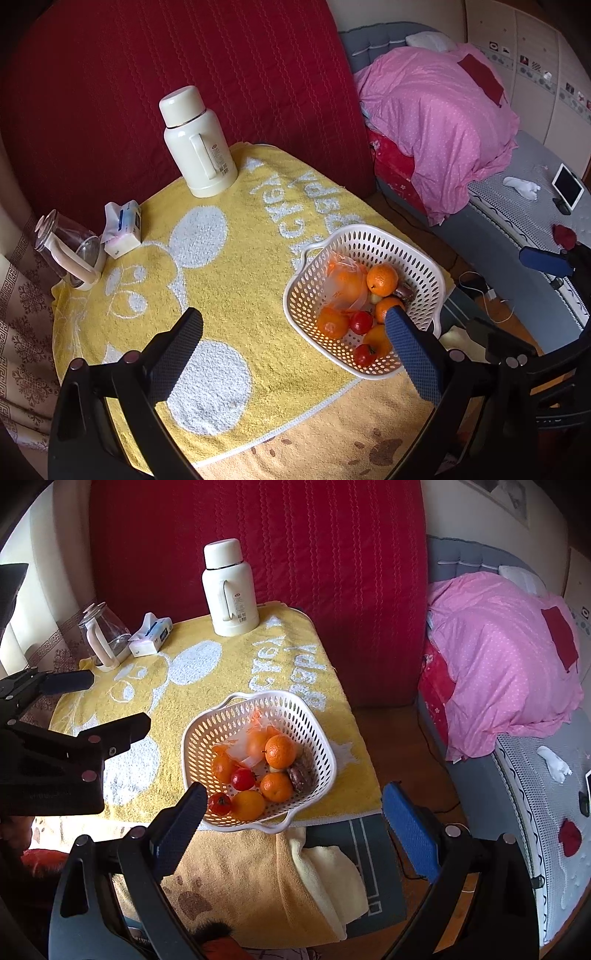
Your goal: Organize fruits
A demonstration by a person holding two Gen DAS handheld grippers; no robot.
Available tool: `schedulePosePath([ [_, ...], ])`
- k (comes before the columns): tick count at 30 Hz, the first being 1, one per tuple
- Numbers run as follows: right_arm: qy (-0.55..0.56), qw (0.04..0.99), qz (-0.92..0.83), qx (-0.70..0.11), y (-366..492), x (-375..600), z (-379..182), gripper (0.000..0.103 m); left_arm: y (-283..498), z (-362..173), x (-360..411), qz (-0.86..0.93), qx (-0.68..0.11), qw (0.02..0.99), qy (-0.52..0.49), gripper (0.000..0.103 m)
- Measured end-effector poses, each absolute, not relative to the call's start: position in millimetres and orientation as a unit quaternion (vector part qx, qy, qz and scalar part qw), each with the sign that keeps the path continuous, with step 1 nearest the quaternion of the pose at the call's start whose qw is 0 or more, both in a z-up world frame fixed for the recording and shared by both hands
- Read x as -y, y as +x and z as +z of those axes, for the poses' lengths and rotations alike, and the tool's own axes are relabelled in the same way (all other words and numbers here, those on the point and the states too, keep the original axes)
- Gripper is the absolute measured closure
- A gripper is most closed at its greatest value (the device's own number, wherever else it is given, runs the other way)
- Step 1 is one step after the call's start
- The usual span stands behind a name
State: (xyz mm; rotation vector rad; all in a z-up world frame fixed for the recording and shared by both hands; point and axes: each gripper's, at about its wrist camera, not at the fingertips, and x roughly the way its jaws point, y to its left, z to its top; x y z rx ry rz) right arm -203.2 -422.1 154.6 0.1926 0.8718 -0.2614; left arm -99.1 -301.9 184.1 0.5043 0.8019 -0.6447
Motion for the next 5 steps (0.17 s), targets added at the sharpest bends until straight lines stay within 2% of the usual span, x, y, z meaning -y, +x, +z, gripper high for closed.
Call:
schedulePosePath([
  [5,0.087,0.895,-0.11,-0.424,-195.0,430.5,150.3,0.006,-92.8,178.9,308.0,-0.287,-0.395,0.842,0.232,0.005],
])
